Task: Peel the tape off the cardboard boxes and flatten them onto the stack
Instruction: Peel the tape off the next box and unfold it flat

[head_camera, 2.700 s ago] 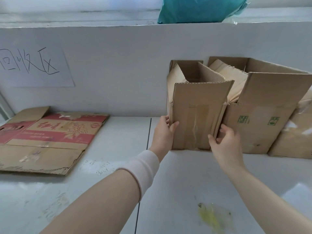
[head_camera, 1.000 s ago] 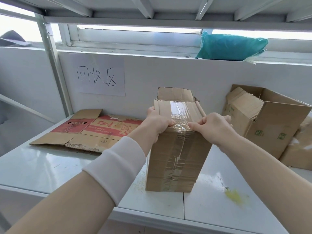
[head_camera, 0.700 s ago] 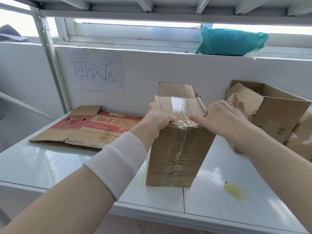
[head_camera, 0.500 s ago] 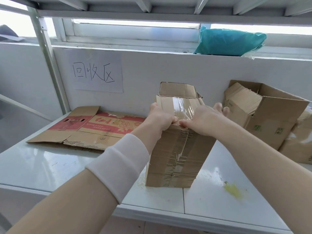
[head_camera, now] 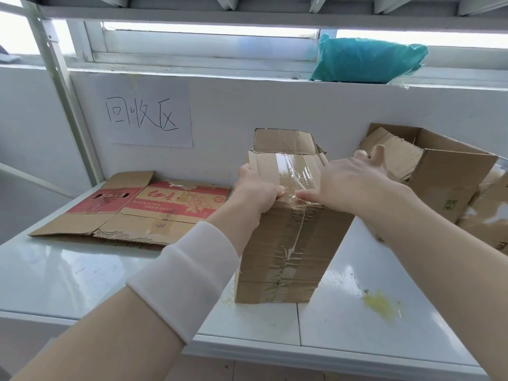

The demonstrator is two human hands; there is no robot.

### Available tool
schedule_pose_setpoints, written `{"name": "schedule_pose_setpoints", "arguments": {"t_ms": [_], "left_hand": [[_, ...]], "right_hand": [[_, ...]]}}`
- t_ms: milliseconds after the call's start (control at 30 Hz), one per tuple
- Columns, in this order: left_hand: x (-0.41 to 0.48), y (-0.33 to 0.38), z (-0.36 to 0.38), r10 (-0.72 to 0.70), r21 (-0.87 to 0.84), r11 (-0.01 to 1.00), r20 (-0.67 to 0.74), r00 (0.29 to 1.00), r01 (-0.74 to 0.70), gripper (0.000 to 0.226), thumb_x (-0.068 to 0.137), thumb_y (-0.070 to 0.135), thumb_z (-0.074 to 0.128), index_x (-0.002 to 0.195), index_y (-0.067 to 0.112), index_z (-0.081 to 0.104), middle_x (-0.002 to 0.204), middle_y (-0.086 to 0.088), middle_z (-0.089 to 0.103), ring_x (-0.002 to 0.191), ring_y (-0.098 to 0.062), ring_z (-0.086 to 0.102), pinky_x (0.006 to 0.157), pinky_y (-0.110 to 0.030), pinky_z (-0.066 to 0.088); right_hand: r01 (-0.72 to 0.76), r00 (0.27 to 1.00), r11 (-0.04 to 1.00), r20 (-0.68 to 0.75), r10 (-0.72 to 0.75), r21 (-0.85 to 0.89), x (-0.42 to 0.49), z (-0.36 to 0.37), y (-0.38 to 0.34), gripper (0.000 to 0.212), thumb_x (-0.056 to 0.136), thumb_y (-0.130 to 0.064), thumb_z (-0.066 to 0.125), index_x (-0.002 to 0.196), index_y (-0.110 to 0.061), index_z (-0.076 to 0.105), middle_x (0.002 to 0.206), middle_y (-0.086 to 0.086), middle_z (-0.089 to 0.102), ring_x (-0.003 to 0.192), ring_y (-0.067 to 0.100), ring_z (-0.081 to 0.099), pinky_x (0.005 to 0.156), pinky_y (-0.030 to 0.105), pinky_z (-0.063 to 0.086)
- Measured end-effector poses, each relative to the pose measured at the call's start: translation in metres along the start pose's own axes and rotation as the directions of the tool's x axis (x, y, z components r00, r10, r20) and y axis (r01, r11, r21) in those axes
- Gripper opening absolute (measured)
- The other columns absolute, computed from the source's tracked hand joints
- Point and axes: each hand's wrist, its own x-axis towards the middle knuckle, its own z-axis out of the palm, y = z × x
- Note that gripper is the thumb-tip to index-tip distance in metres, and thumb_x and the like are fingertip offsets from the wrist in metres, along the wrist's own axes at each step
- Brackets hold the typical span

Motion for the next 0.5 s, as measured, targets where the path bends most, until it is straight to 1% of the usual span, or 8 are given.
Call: {"name": "schedule_pose_setpoints", "arguments": {"t_ms": [67, 100, 133, 200, 267, 333, 433, 500], "left_hand": [[0.000, -0.001, 0.000, 0.002, -0.001, 1.000, -0.001, 1.000, -0.002, 0.083, 0.080, 0.011, 0.070, 0.143, 0.017, 0.017, 0.128, -0.013, 0.049, 0.113, -0.031, 0.053, 0.098, -0.044, 0.046], [0.000, -0.001, 0.000, 0.005, 0.002, 1.000, -0.001, 1.000, -0.005, 0.083, 0.080, 0.011, 0.070, 0.144, 0.017, 0.017, 0.128, -0.012, 0.048, 0.114, -0.030, 0.052, 0.099, -0.044, 0.045], [-0.001, -0.001, 0.000, 0.009, 0.005, 1.000, -0.002, 1.000, -0.009, 0.082, 0.081, 0.010, 0.069, 0.144, 0.017, 0.016, 0.129, -0.012, 0.048, 0.115, -0.030, 0.052, 0.100, -0.043, 0.044], [0.000, -0.001, 0.000, 0.015, 0.013, 1.000, -0.014, 1.000, -0.015, 0.082, 0.081, 0.011, 0.068, 0.144, 0.016, 0.016, 0.130, -0.011, 0.047, 0.116, -0.029, 0.050, 0.101, -0.042, 0.043], [0.001, -0.002, -0.002, 0.016, 0.021, 1.000, -0.026, 1.000, -0.016, 0.081, 0.082, 0.011, 0.068, 0.144, 0.016, 0.017, 0.130, -0.011, 0.047, 0.116, -0.029, 0.049, 0.102, -0.043, 0.042], [0.002, -0.001, -0.002, 0.011, 0.020, 1.000, -0.028, 1.000, -0.011, 0.080, 0.082, 0.011, 0.068, 0.144, 0.016, 0.018, 0.130, -0.011, 0.046, 0.117, -0.029, 0.048, 0.102, -0.043, 0.042], [0.002, -0.001, -0.003, 0.012, 0.024, 1.000, -0.050, 0.999, -0.010, 0.078, 0.082, 0.010, 0.068, 0.143, 0.015, 0.019, 0.132, -0.012, 0.046, 0.119, -0.029, 0.047, 0.102, -0.042, 0.042], [0.002, -0.002, -0.005, 0.014, 0.013, 1.000, -0.071, 0.997, -0.013, 0.077, 0.081, 0.010, 0.068, 0.142, 0.015, 0.022, 0.131, -0.012, 0.047, 0.119, -0.028, 0.048, 0.102, -0.042, 0.042]], "right_hand": [[0.030, 0.999, 0.990, 0.038, -0.036, 0.138, 0.003, 0.004, -0.001, 0.064, 0.086, -0.066, 0.034, 0.064, -0.007, 0.037, 0.080, 0.002, 0.039, 0.115, 0.033, 0.044, 0.107, 0.049, 0.017], [0.042, 0.997, 0.980, 0.053, -0.053, 0.196, 0.003, 0.004, -0.002, 0.063, 0.088, -0.063, 0.035, 0.057, -0.008, 0.035, 0.072, 0.002, 0.038, 0.105, 0.032, 0.047, 0.108, 0.050, 0.019], [0.048, 0.996, 0.968, 0.059, -0.064, 0.245, 0.004, 0.005, -0.002, 0.061, 0.089, -0.060, 0.037, 0.053, -0.011, 0.034, 0.066, 0.001, 0.036, 0.094, 0.030, 0.046, 0.107, 0.051, 0.021], [0.036, 0.996, 0.949, 0.061, -0.058, 0.312, 0.004, 0.007, 0.000, 0.058, 0.089, -0.056, 0.042, 0.052, -0.013, 0.033, 0.062, 0.001, 0.035, 0.085, 0.027, 0.042, 0.104, 0.051, 0.022], [0.018, 0.998, 0.920, 0.046, -0.039, 0.392, 0.003, 0.009, 0.000, 0.055, 0.087, -0.052, 0.049, 0.052, -0.015, 0.028, 0.061, 0.000, 0.031, 0.084, 0.027, 0.040, 0.103, 0.050, 0.022], [0.003, 1.000, 0.884, 0.015, -0.011, 0.467, 0.002, 0.013, -0.001, 0.052, 0.087, -0.047, 0.054, 0.053, -0.018, 0.027, 0.061, -0.001, 0.027, 0.086, 0.027, 0.038, 0.100, 0.046, 0.026], [0.005, 0.998, 0.827, -0.058, 0.034, 0.562, 0.001, 0.024, -0.004, 0.046, 0.089, -0.042, 0.052, 0.055, -0.015, 0.039, 0.062, 0.000, 0.037, 0.094, 0.026, 0.035, 0.093, 0.041, 0.026], [0.052, 0.988, 0.757, -0.145, 0.056, 0.651, -0.002, 0.032, -0.008, 0.045, 0.092, -0.038, 0.051, 0.056, -0.010, 0.047, 0.066, 0.004, 0.048, 0.100, 0.026, 0.037, 0.089, 0.038, 0.024]]}}
